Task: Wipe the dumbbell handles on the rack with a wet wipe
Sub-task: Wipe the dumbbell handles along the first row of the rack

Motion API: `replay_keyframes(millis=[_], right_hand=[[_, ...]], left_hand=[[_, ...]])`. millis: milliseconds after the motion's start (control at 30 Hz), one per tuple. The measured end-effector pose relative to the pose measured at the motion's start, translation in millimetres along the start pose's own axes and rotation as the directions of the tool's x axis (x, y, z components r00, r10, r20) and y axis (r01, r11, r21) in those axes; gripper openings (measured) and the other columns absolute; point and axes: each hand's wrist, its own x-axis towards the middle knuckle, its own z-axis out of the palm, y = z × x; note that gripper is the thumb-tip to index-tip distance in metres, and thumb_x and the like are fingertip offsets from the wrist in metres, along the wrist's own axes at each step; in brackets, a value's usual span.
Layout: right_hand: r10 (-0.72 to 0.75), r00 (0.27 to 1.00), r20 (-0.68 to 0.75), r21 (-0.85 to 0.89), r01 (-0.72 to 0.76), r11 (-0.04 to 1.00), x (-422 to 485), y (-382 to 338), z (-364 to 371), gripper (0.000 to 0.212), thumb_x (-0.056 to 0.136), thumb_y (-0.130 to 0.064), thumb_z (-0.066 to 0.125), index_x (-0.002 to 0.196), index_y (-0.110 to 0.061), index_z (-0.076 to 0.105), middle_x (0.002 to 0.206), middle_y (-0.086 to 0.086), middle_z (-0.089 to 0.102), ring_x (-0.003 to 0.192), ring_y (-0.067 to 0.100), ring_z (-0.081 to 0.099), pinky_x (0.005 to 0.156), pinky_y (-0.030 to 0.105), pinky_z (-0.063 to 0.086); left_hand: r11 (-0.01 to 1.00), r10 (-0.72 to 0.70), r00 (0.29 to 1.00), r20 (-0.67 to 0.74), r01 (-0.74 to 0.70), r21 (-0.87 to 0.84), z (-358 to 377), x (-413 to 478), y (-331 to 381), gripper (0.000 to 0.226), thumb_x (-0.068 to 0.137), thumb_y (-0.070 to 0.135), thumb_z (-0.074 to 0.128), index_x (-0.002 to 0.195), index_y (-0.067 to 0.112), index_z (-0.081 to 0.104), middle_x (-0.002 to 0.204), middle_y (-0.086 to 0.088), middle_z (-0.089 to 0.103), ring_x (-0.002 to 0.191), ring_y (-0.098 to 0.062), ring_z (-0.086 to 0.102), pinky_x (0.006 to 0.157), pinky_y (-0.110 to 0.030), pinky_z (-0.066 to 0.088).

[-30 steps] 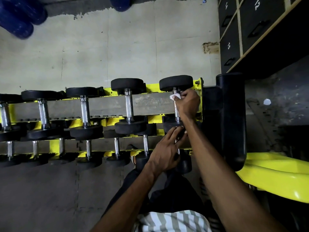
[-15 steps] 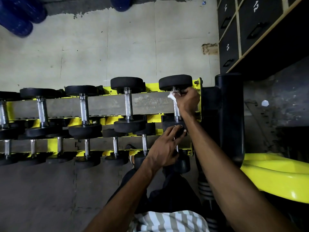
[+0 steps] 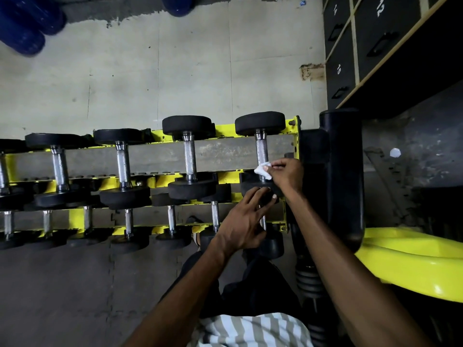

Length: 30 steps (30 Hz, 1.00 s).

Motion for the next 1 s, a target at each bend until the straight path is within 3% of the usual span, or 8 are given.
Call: replay_keyframes(millis=[133, 267, 367, 500, 600, 800, 900, 1000], right_hand=[[0.048, 0.996, -0.072, 0.192, -0.033, 0.981, 17, -27, 12, 0.018, 0.080, -0.016, 0.080, 0.094, -0.007, 0.079, 0.085, 0.003, 0.076, 0.071, 0.011, 0.069, 0.066, 0.025, 0.056], [0.203, 0.979, 0.022, 0.260, -0.202, 0.944, 44, -54, 12, 0.017, 0.085, -0.022, 0.074, 0.076, -0.008, 0.072, 0.072, 0.001, 0.064, 0.061, 0.011, 0.051, 0.057, 0.025, 0.041], [0.353, 0.900, 0.255, 0.435, -0.433, 0.790, 59, -58, 13, 0.011, 0.091, -0.009, 0.058, 0.096, -0.007, 0.067, 0.090, 0.009, 0.067, 0.073, 0.017, 0.060, 0.073, 0.032, 0.053], [0.358, 0.834, 0.419, 0.556, -0.547, 0.625, 80, -46, 16, 0.019, 0.088, -0.011, 0.049, 0.092, -0.013, 0.067, 0.090, 0.006, 0.072, 0.091, 0.024, 0.068, 0.101, 0.040, 0.051], [0.315, 0.811, 0.493, 0.624, -0.582, 0.522, 77, -55, 10, 0.022, 0.093, -0.017, 0.047, 0.091, -0.010, 0.068, 0.093, 0.009, 0.072, 0.091, 0.029, 0.069, 0.095, 0.044, 0.054], [0.283, 0.842, 0.459, 0.353, -0.465, 0.812, 44, -48, -7, 0.026, 0.089, -0.006, 0.039, 0.075, -0.014, 0.059, 0.076, 0.007, 0.064, 0.071, 0.022, 0.060, 0.063, 0.027, 0.048], [0.168, 0.903, 0.395, 0.030, -0.195, 0.980, 34, -34, -12, 0.021, 0.086, -0.015, 0.049, 0.066, -0.018, 0.052, 0.071, 0.006, 0.056, 0.069, 0.019, 0.057, 0.051, 0.020, 0.038], [0.029, 0.940, 0.339, -0.199, 0.042, 0.979, 28, -6, -23, 0.027, 0.085, -0.022, 0.066, 0.064, -0.005, 0.066, 0.073, 0.016, 0.064, 0.070, 0.015, 0.058, 0.054, 0.024, 0.038]], left_hand=[[1.000, -0.016, 1.000, -0.010, 0.015, -0.017, 2, 1, 1, 0.093, 0.068, 0.029, 0.071, 0.154, 0.011, 0.043, 0.158, -0.017, 0.034, 0.147, -0.034, 0.027, 0.109, -0.042, 0.046], [0.999, -0.041, 0.999, -0.023, 0.041, -0.017, 5, 1, 6, 0.091, 0.069, 0.030, 0.069, 0.154, 0.011, 0.043, 0.158, -0.015, 0.033, 0.148, -0.034, 0.026, 0.111, -0.043, 0.044], [0.999, -0.045, 0.999, -0.020, 0.045, -0.002, 5, 0, 6, 0.092, 0.068, 0.030, 0.070, 0.154, 0.011, 0.043, 0.159, -0.016, 0.032, 0.148, -0.034, 0.025, 0.114, -0.043, 0.040], [0.999, -0.044, 0.999, -0.009, 0.044, 0.026, 5, 1, 5, 0.094, 0.067, 0.031, 0.073, 0.154, 0.011, 0.042, 0.159, -0.017, 0.031, 0.147, -0.034, 0.025, 0.117, -0.042, 0.036], [0.998, -0.035, 0.999, 0.008, 0.035, 0.042, 5, 2, 4, 0.095, 0.068, 0.032, 0.072, 0.155, 0.011, 0.041, 0.160, -0.018, 0.030, 0.148, -0.035, 0.024, 0.117, -0.045, 0.039], [0.998, -0.034, 0.999, 0.015, 0.033, 0.052, 5, 3, 4, 0.094, 0.069, 0.034, 0.071, 0.155, 0.012, 0.041, 0.160, -0.017, 0.029, 0.148, -0.036, 0.025, 0.116, -0.045, 0.040], [0.998, -0.044, 0.999, 0.016, 0.044, 0.035, 5, 3, 3, 0.095, 0.068, 0.033, 0.071, 0.155, 0.013, 0.040, 0.160, -0.016, 0.029, 0.148, -0.036, 0.027, 0.113, -0.047, 0.043], [0.999, -0.046, 0.999, 0.022, 0.045, 0.018, 8, 2, 3, 0.096, 0.068, 0.034, 0.071, 0.156, 0.012, 0.039, 0.159, -0.016, 0.028, 0.148, -0.036, 0.027, 0.111, -0.049, 0.045]])
